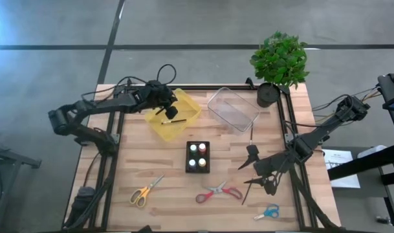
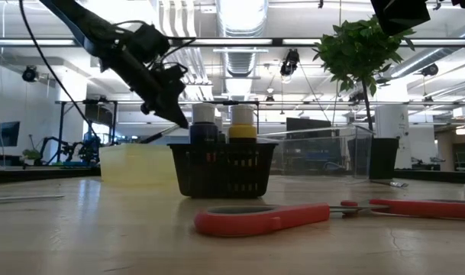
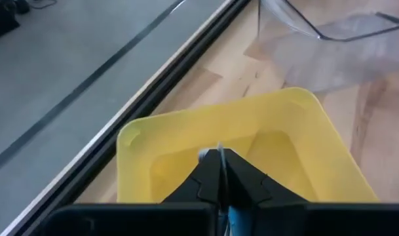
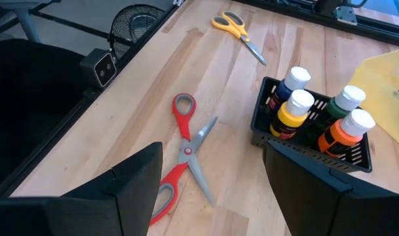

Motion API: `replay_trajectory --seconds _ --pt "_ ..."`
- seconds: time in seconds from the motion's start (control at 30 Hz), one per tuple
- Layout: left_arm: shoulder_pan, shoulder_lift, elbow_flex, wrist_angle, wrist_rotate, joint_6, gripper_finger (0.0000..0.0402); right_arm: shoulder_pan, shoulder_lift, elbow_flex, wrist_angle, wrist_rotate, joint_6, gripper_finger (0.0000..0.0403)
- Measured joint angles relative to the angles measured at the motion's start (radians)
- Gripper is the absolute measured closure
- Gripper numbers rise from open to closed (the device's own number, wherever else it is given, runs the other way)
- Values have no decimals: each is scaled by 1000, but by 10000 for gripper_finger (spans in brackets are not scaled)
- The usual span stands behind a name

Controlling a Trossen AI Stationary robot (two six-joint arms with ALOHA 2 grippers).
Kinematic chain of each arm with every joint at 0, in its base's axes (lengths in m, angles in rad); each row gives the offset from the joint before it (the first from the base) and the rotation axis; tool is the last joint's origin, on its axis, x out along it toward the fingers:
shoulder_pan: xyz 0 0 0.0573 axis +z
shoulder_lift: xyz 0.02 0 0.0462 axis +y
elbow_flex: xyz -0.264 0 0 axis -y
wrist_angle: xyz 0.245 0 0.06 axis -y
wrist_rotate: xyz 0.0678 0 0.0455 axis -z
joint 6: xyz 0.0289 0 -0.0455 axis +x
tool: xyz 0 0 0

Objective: Pick & Place Paint Supplies
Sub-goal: Put the black powder brush into the yellow bin

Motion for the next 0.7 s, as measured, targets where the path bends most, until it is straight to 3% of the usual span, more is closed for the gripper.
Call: replay_trajectory --seconds 0.7 --pt "-37 35 22 125 5 -8 375 0 0 -8 -26 51 31 140"
